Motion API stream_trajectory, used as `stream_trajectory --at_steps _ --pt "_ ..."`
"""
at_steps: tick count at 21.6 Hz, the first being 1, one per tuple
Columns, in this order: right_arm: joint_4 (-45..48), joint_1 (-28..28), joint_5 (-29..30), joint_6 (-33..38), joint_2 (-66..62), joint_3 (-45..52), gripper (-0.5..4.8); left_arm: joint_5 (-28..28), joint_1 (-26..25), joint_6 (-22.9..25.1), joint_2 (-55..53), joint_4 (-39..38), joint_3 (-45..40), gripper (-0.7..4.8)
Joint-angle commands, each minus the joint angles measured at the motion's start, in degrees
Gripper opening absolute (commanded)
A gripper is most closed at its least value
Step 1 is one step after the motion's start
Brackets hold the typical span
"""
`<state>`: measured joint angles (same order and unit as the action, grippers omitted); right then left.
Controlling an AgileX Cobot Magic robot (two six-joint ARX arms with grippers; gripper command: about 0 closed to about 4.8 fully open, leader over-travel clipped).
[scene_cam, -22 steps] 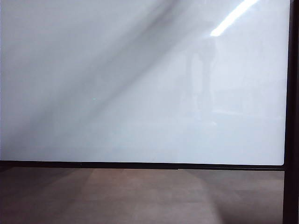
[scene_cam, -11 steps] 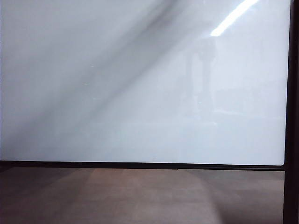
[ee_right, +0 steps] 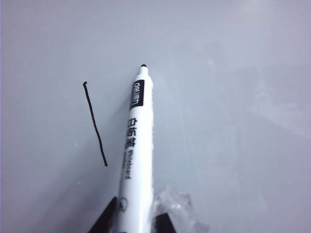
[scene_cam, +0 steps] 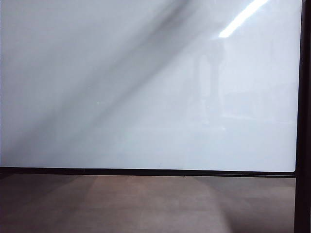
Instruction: Reach to the right to find the marker pen, pick it up, and write the number 17 on the whiteboard.
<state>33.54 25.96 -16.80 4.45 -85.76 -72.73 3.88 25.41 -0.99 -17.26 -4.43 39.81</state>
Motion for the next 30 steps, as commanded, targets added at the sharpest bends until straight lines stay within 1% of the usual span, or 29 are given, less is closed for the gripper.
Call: stream_trajectory --at_steps 1,10,26,30 --pt "0.8 -0.1 0.2 0.0 0.3 -0.4 -0.04 0.0 -0.1 0.1 -0.1 0.9 0.2 -0.05" --pt "0.1 -0.3 -0.2 0.0 0.0 -0.4 -0.04 0.0 -0.1 0.1 -0.1 0.9 0.2 -0.05" --pt "-1.8 -5.6 -0.6 0.7 0.0 -0.4 -0.04 0.0 -0.1 0.1 -0.4 0.9 0.2 -0.05" --pt "-2.0 -6.0 -0.6 1.1 0.0 -0.4 -0.04 0.0 -0.1 0.1 -0.5 0.9 0.2 -0.05"
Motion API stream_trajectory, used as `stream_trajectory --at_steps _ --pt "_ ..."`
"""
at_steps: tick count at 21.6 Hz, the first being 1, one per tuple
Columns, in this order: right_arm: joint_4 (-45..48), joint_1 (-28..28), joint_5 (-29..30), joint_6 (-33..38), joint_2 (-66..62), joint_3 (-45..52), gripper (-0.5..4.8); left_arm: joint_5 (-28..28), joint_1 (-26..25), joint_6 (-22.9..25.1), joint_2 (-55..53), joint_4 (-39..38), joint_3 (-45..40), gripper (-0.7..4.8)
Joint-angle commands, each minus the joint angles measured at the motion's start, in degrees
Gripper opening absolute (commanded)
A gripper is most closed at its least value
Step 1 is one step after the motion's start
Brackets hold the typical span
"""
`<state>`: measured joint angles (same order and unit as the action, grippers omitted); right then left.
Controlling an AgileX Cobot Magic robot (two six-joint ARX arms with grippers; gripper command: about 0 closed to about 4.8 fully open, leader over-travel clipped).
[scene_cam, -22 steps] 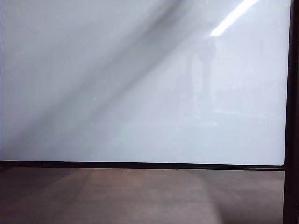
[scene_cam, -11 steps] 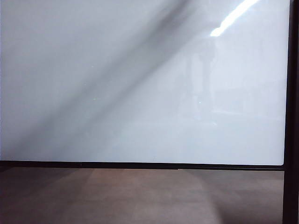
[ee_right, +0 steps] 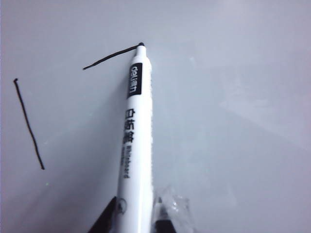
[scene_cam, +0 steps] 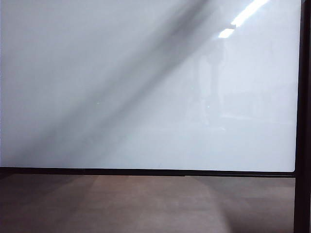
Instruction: Reach to the right to find the marker pen, pick it up, and write the number 17 on the whiteboard.
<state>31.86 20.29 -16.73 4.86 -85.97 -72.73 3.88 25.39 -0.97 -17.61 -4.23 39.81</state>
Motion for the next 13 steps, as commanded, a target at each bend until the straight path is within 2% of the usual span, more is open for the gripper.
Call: stream_trajectory --at_steps 1,13 --pt "-0.4 -0.4 -0.7 0.7 0.2 -0.4 -0.04 0.0 -0.1 0.1 -0.2 0.7 0.2 -0.05" --pt "-6.5 -0.7 0.4 1.2 0.2 0.2 -0.04 0.0 -0.1 0.1 -0.8 0.7 0.2 -0.05"
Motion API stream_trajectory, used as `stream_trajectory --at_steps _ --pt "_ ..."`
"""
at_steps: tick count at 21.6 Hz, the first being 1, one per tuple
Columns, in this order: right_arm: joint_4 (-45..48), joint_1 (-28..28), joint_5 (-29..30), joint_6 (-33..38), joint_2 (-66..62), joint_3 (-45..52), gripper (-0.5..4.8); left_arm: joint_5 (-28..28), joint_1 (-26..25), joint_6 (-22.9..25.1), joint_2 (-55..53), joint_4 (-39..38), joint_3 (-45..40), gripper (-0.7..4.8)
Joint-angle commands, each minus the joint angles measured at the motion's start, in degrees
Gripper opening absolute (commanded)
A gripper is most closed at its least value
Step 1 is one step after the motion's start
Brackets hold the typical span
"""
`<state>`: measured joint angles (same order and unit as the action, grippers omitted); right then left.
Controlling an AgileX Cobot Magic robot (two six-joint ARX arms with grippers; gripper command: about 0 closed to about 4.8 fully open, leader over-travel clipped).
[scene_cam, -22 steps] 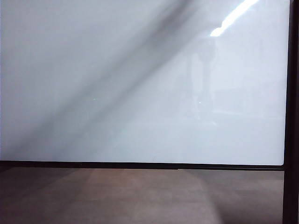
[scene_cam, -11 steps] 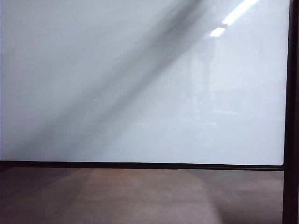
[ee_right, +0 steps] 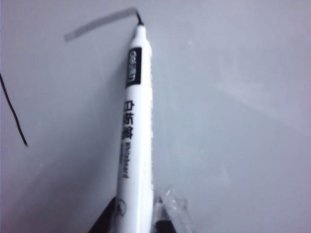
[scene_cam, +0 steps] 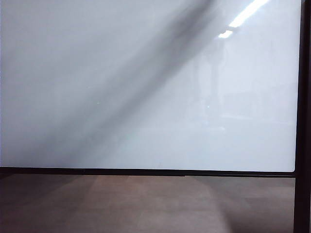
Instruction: Reach to the right to find the marker pen, pick it up, and write the number 17 on the whiteboard.
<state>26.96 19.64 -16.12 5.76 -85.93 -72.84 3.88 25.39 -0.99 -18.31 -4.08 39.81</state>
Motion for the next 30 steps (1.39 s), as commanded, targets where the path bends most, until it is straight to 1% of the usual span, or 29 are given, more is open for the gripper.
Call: stream_trajectory --at_steps 1,8,12,27,30 --pt "-1.5 0.0 -0.2 0.7 0.1 1.0 -0.04 0.0 -0.1 0.1 -0.1 0.6 0.2 -0.05" --pt "-1.4 0.1 -0.2 3.3 0.1 5.4 -0.04 0.0 -0.1 0.1 -0.1 0.6 0.2 -0.05" --pt "-0.6 0.1 -0.2 3.3 0.1 7.4 -0.04 0.0 -0.1 0.1 -0.1 0.6 0.2 -0.05" --pt "0.0 0.1 -0.2 3.7 0.1 7.7 -0.04 0.0 -0.1 0.1 -0.1 0.6 0.2 -0.05" --pt "-0.5 1.0 -0.3 3.3 2.4 7.8 -0.04 0.0 -0.1 0.1 -0.1 0.6 0.2 -0.05"
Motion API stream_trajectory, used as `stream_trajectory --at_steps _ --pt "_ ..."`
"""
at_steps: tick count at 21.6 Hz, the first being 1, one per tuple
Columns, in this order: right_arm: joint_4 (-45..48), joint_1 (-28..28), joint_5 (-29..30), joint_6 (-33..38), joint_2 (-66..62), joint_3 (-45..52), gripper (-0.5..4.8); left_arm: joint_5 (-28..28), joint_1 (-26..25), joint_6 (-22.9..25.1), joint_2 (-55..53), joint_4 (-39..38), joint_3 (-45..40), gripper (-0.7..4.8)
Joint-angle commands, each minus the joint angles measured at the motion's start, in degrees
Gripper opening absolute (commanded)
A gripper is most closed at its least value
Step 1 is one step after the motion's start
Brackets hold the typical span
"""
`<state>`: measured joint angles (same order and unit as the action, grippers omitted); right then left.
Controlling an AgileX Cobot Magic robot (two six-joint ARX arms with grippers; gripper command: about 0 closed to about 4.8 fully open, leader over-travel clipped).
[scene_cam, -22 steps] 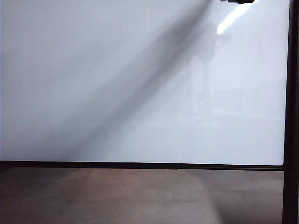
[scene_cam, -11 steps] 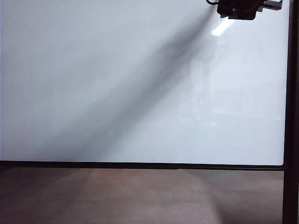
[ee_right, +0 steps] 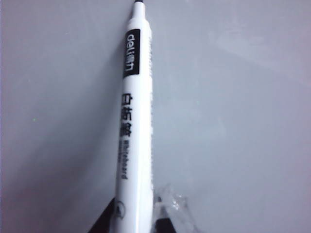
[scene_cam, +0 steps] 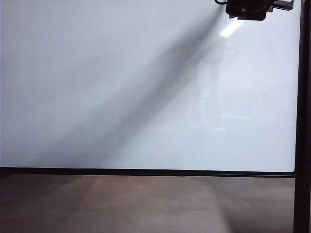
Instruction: Reach to the right to find the marker pen, pick it up, and write the number 17 on the whiteboard.
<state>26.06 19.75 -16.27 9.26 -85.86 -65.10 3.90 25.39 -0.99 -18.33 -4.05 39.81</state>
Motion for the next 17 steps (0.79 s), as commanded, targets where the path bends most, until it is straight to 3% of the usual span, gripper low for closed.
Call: stream_trajectory --at_steps 1,7,10,17 --pt "0.0 1.4 -0.4 -0.5 3.5 0.3 -0.04 0.0 -0.1 0.1 -0.1 0.5 0.2 -0.05" --pt "-0.4 3.7 -1.2 -1.7 13.6 5.0 -0.04 0.0 -0.1 0.1 -0.1 0.8 0.2 -0.05" --pt "-1.0 5.0 -5.6 -2.3 21.3 9.4 -0.04 0.0 -0.1 0.1 -0.1 0.8 0.2 -0.05" --pt "-6.7 5.0 -4.9 -3.6 28.1 10.9 -0.04 0.0 -0.1 0.1 -0.1 0.7 0.1 -0.05"
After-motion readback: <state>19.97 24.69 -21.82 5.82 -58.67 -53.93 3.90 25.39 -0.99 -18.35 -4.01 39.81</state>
